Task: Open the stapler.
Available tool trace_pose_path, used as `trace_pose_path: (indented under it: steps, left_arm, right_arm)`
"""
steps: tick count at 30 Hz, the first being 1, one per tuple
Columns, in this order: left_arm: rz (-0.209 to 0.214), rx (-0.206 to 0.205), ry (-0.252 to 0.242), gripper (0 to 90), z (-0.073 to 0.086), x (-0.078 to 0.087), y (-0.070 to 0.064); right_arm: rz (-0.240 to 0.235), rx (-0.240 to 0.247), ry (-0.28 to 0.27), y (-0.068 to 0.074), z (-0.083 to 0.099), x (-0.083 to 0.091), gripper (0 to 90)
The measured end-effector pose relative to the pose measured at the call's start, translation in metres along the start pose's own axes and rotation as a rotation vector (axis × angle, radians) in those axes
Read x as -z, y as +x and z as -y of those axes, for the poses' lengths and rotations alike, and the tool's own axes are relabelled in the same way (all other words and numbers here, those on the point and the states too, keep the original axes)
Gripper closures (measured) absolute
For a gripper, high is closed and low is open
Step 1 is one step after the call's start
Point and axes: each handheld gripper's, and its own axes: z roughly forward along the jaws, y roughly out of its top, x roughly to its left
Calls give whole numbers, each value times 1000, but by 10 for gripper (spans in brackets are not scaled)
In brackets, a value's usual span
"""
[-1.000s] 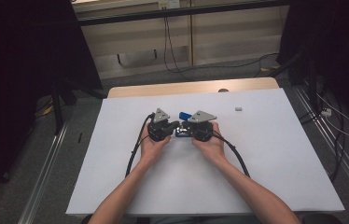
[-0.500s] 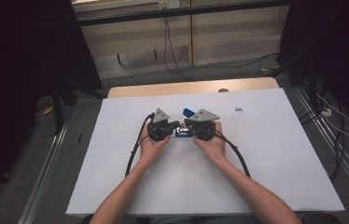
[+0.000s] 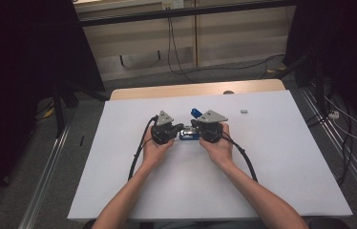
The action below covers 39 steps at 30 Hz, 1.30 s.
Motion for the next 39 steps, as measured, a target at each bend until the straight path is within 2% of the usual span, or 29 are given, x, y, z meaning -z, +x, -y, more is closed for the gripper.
trace_pose_path:
  steps: [3,7,14,28,35,39]
  left_arm:
    - [-1,-5,1,900,0,0,0]
    - [-3,-4,1,900,0,0,0]
    - [2,10,0,900,0,0,1]
    - [-2,-5,5,900,0,1,0]
    - [1,4,3,900,0,1,1]
    - [0,2,1,900,0,1,1]
  right_arm:
    - [8,-14,7,1,-1,1,900]
    - [18,-11,13,1,-2,2,900]
    - [43,-22,2,-8,-4,10,900]
    - [53,-42,-9,-6,-2,12,900]
    - [88,-55,-24,-10,-1,17,900]
    - [90,-62,-29,-10,0,18,900]
